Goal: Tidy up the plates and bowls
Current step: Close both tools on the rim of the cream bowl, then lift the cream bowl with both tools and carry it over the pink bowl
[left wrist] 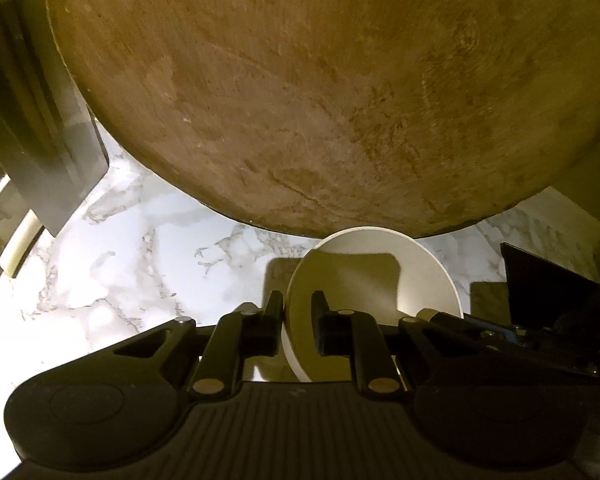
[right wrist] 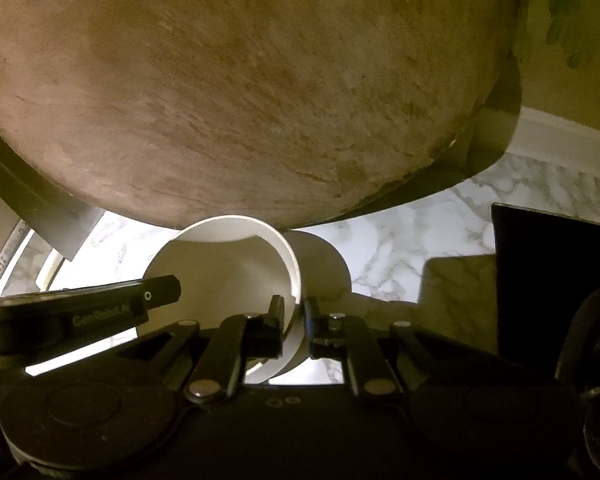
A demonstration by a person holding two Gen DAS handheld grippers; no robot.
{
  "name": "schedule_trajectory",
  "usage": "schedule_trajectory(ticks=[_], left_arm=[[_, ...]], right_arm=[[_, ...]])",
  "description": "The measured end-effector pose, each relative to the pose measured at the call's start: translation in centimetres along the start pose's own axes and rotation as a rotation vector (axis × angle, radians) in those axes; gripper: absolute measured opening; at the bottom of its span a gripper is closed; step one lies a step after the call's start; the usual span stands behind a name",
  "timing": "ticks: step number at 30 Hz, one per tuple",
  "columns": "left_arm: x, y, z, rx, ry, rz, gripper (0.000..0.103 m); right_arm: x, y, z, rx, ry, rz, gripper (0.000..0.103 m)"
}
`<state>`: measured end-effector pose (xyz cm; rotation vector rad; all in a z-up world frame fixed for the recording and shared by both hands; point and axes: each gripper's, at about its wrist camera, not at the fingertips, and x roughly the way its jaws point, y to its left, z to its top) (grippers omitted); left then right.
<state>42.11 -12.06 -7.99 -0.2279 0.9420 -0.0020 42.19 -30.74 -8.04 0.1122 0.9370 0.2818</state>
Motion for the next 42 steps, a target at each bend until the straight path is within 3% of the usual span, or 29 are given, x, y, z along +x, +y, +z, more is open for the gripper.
schedule_trajectory(ticks=[18,42], left_arm=[[-7.1,1.6,-2.0,0.014,-0.025,-0.005,0.014],[-16.7,6.7,-8.2,0.015,-0.047,0.0,0.014]], right_arm=[[-5.9,3.5,-2.0,-0.042,-0.052,0.026,0.009],[-12.8,9.9,-7.9,-0.062,-0.069,0.081,0.009]])
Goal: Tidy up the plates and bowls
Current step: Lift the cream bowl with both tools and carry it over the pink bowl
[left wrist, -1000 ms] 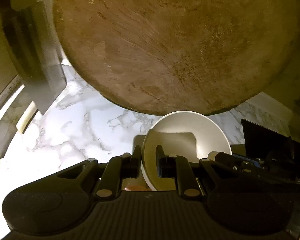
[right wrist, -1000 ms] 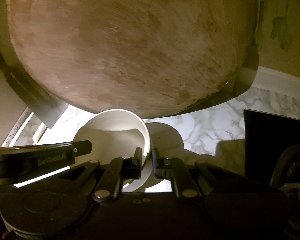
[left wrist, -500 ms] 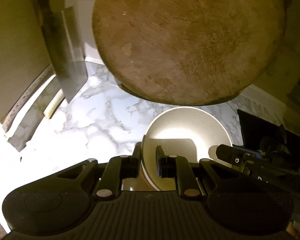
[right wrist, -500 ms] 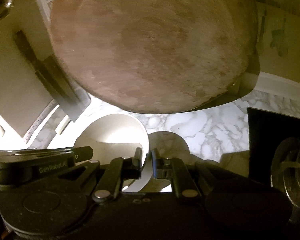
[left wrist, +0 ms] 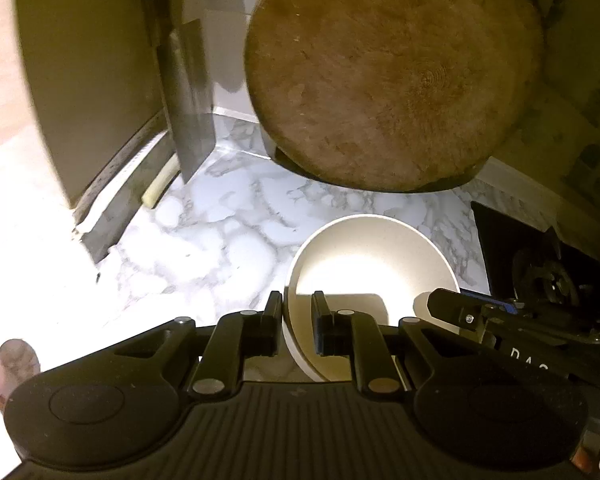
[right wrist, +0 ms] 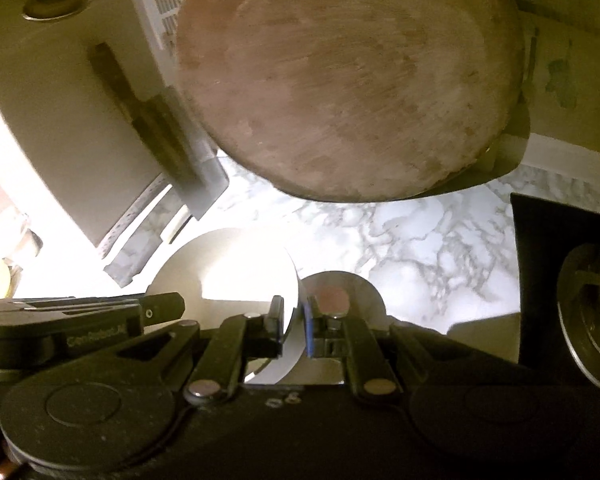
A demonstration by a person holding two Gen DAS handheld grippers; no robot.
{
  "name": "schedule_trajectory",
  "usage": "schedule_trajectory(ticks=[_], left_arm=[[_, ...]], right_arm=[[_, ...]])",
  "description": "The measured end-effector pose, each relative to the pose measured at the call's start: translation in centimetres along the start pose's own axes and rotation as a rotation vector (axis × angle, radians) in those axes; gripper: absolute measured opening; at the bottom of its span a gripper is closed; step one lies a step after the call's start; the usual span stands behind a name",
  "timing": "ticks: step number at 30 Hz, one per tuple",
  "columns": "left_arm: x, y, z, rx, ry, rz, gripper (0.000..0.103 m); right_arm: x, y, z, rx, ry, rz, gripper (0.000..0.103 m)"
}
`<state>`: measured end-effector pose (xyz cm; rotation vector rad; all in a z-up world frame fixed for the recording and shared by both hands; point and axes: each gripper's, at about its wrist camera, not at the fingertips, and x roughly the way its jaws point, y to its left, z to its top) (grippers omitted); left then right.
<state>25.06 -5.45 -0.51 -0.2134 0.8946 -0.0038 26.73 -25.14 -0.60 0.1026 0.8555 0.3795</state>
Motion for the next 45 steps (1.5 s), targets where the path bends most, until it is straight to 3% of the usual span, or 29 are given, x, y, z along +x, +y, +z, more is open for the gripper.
schedule_trajectory(ticks=[19,45], left_arm=[[-5.6,3.6,-6.0,-0.001,0.019,0.032,0.014],[-3.7,4.9,-8.4,-0.023,0.102,0.048,0.014]], right_arm=[[-3.0,5.1,-5.4,-0.021,0.045,0.042,0.009],[-1.3,5.6,-7.9,-0.007,0.14,0.044,0.009]])
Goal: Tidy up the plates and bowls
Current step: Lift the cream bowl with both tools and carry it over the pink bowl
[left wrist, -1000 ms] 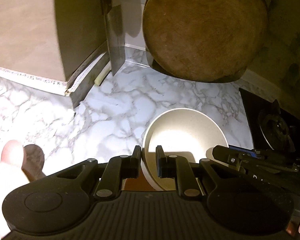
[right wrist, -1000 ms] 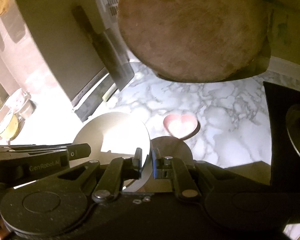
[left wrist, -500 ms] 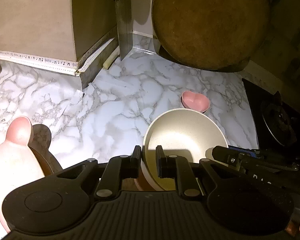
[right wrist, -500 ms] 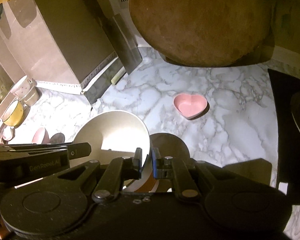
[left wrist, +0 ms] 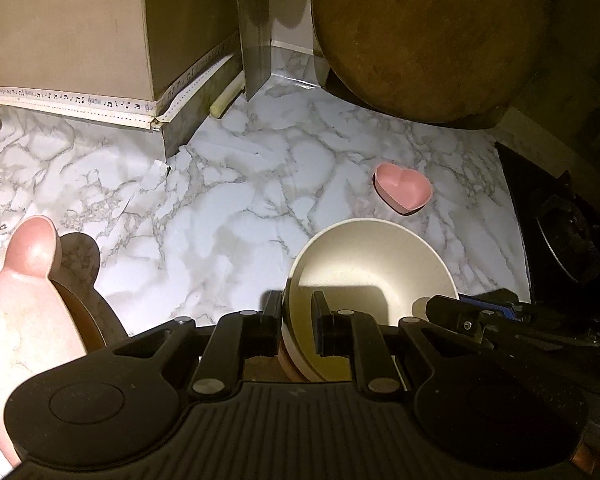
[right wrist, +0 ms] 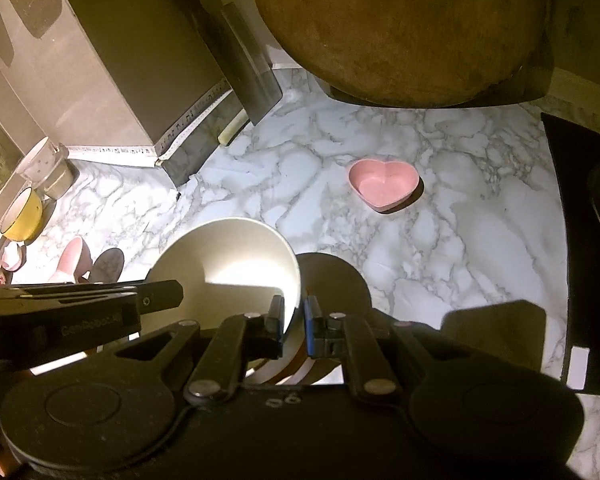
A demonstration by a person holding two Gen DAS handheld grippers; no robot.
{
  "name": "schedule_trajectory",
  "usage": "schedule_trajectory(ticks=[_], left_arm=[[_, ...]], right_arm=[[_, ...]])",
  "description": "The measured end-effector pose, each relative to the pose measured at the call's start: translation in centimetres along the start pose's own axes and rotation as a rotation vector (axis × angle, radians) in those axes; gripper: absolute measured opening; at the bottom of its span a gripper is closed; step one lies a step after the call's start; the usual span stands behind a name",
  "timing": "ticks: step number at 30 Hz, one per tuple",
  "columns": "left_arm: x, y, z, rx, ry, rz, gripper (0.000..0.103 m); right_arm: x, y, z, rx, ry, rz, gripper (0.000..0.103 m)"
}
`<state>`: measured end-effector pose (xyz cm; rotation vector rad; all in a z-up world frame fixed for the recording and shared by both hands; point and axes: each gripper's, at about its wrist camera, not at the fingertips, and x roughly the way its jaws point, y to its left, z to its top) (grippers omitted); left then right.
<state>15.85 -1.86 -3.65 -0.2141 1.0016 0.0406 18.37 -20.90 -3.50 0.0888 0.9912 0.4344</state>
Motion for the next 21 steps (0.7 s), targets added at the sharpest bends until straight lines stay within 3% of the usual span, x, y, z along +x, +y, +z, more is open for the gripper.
schedule_trajectory(ticks=[16,21], left_arm=[[1.1,0.1,0.1,0.004,0.019,0.003,0.014],[0.9,0.1,0.1,0.003,0.014,0.003,0.014]], right_arm=[[0.9,-0.5,0.1,0.019,0.026,0.009,0.01],[0.9,-0.6,0.1,0.026,0.031,0.019,0.014]])
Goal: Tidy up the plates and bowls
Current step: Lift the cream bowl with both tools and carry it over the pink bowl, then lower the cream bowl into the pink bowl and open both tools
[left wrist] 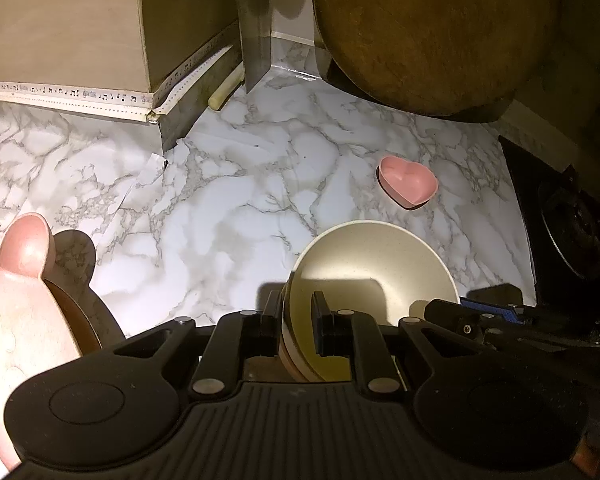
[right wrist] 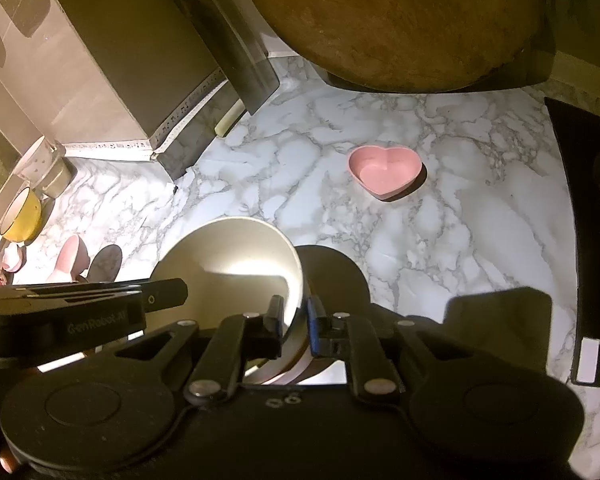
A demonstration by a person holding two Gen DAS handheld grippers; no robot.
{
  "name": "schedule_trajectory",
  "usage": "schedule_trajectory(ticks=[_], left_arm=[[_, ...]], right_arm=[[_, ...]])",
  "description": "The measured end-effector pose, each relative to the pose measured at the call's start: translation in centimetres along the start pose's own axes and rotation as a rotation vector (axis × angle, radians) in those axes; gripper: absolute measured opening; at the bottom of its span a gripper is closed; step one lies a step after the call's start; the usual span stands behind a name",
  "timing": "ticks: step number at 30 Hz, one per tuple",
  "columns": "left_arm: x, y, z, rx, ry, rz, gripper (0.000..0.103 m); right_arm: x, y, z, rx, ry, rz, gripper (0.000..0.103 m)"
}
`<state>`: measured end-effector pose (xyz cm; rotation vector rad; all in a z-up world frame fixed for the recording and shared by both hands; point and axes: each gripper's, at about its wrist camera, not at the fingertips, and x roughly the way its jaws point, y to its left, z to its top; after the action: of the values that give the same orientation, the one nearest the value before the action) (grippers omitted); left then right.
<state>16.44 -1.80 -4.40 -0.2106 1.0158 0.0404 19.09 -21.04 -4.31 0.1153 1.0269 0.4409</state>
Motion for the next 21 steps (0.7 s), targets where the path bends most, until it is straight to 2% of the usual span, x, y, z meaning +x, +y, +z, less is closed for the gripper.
schedule_trajectory(ticks=[15,21], left_arm=[[-1.4,0.2,0.1,-0.005,-0.024,0.001,0.015],[-2.4,-0.2,0.1,0.025,-0.051,-0.013,0.016]], right_arm=[[-1.0,0.2,0.1,-0.017,-0.026,-0.003,0.025],[-1.9,0.7,0.3,-0.032,-0.048,0.0,0.031]])
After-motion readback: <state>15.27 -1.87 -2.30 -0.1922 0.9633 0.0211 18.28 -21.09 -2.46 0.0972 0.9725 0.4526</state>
